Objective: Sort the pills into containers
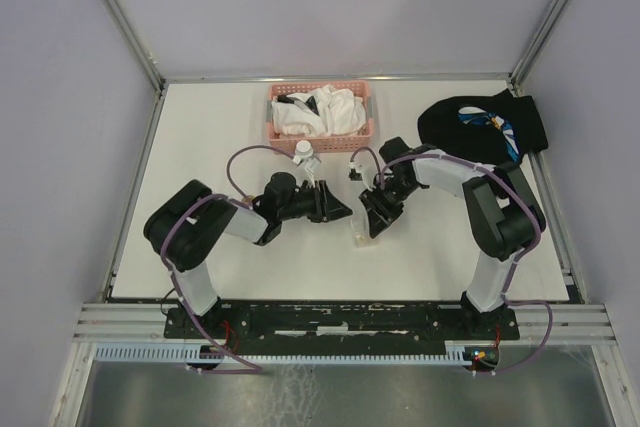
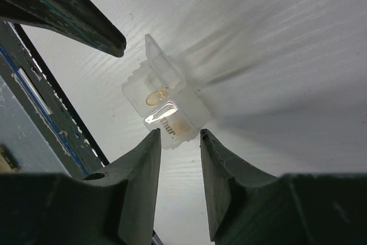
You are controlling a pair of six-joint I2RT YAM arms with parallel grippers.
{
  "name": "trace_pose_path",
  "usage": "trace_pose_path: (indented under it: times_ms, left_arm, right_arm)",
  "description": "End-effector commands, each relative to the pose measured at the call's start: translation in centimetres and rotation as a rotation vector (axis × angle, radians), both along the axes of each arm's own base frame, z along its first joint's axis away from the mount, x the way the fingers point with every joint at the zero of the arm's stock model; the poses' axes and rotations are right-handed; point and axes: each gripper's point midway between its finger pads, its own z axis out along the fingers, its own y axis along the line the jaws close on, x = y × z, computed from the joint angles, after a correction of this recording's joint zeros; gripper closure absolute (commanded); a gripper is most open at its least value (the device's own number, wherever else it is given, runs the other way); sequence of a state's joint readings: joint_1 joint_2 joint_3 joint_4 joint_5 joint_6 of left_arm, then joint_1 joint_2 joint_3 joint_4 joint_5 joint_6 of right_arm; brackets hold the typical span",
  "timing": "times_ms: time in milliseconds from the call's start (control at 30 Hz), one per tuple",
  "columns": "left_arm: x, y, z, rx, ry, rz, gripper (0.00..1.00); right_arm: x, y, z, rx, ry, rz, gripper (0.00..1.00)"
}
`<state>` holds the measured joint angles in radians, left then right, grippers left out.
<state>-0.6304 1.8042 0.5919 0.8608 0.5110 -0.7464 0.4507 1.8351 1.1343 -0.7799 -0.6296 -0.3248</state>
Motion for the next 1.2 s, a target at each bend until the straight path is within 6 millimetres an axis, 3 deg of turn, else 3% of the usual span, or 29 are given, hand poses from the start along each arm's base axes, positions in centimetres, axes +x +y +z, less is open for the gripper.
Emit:
trace_pose_path:
  times_ms: [0,300,1167]
  left_arm:
    - [0.6,0.7,2.0,-0.009,-0.088,0.046,0.54]
    - [1.0,1.5,2.2,0.019,-0.104,0.099,0.54]
    - [0.7,0.7,0.6,0.027,-0.072,0.052,0.57]
  right_arm:
    - [0.6,1.6,1.4,0.061,-0.010,0.014,0.59]
    - [0.4,1.2,0.7,0.025,0.012,0.008,0.52]
    - [0.2,2.4,0.4,0.041,0.089,-0.036,0.54]
